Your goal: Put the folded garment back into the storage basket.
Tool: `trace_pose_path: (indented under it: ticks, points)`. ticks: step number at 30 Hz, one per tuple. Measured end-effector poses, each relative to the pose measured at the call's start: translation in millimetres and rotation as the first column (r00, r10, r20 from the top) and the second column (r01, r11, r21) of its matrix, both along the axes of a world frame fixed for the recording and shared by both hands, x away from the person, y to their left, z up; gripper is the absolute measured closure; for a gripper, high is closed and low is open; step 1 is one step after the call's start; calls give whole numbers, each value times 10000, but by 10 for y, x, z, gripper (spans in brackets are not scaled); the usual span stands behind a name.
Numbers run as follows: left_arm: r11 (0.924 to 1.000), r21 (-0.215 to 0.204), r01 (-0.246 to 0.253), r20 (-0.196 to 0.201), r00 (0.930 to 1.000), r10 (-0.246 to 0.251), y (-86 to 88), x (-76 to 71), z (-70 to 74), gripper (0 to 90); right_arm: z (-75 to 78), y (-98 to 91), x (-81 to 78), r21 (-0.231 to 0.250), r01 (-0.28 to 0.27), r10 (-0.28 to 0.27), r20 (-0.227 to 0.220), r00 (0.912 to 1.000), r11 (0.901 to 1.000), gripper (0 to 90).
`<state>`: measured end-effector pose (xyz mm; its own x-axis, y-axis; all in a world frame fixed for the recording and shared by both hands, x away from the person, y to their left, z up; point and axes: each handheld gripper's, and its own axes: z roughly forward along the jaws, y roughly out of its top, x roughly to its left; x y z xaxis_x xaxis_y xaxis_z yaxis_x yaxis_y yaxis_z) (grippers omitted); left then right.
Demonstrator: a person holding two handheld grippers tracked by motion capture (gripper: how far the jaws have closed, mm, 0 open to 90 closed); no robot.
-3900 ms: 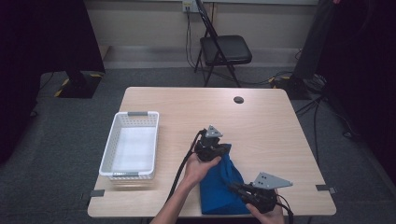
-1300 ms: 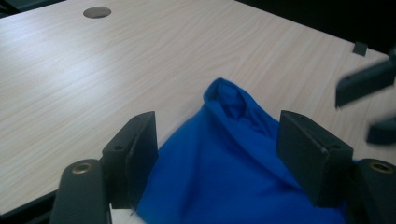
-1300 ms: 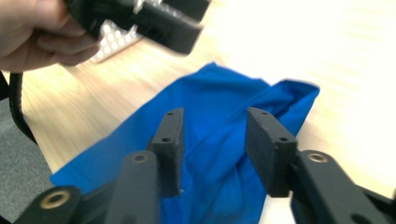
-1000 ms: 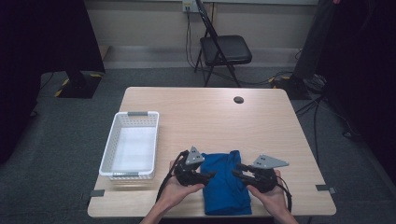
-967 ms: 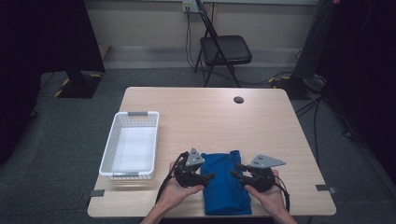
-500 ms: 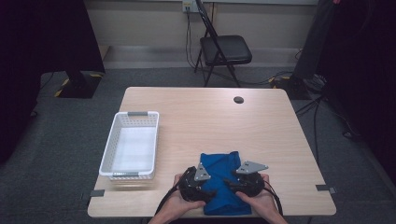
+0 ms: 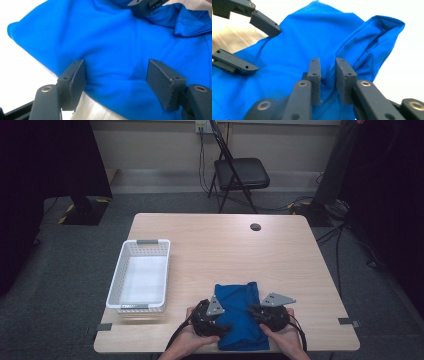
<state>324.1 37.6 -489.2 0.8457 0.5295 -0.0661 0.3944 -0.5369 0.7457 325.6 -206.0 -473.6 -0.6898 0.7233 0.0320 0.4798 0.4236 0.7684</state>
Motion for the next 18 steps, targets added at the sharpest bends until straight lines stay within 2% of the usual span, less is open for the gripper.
trace_pose_path:
  ticks: [9,18]
  points:
    - [10000,-17,-74,86,9999,74,-18,29,-7,316,100,-158,-75,97,232,-234,262,9994,9997,816]
    - [10000,2,-42,37,10000,42,-20,46,-3,316,105,-346,-135,328,598,-600,42,9982,9977,837]
